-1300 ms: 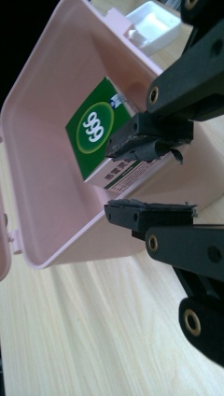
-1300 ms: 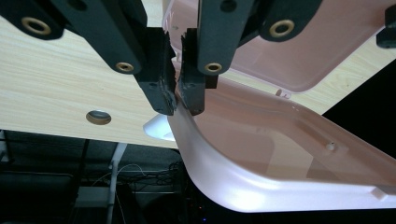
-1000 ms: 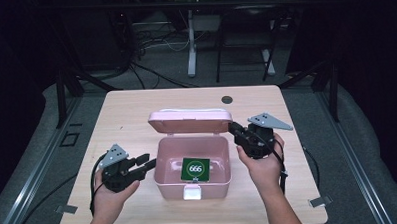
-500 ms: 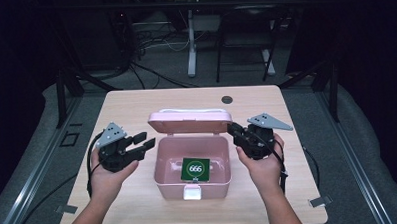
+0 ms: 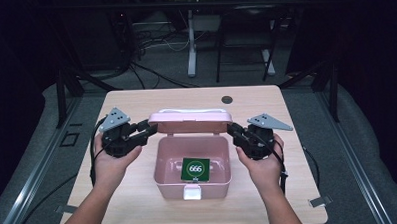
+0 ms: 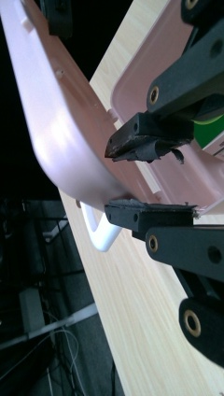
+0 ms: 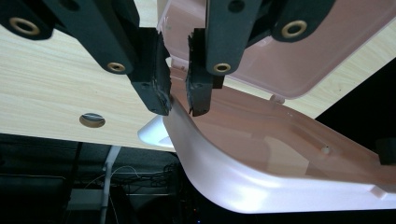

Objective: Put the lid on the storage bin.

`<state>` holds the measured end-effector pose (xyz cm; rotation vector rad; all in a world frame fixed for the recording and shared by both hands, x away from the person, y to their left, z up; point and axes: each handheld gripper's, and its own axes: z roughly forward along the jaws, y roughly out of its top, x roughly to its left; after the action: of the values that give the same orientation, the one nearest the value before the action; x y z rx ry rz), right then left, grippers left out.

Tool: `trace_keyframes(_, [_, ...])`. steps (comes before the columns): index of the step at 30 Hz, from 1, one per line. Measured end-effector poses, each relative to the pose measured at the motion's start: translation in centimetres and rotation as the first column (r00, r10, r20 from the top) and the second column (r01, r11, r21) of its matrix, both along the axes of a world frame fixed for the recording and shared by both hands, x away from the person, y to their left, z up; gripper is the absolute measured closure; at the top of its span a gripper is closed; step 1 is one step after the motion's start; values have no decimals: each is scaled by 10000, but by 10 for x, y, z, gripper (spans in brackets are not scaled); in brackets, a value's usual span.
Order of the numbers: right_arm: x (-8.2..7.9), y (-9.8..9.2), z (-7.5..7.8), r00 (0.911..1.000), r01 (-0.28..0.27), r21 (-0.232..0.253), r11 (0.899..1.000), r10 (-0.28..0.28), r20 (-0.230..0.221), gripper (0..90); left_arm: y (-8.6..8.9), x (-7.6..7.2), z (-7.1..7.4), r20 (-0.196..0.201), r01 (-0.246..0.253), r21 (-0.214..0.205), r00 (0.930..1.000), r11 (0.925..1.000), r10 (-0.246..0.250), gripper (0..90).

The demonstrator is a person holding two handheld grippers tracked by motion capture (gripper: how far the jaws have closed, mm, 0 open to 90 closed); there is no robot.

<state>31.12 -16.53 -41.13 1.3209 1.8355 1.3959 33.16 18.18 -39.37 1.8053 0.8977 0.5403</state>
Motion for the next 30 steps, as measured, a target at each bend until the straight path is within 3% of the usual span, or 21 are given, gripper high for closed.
trace_keyframes(5, [0,-6,2,9998,-189,266,9995,191,-88,772,-2,2,0,63,-196,80,9998,9998,196,755])
trace_keyframes(20, [-2,-19,8,9987,-484,334,9983,489,-134,714,-2,5,2,37,-251,185,9997,9995,250,780])
trace_keyframes(30, [3,-32,9,9992,-271,255,9993,278,-275,583,0,2,1,-62,-165,61,9998,9998,165,771])
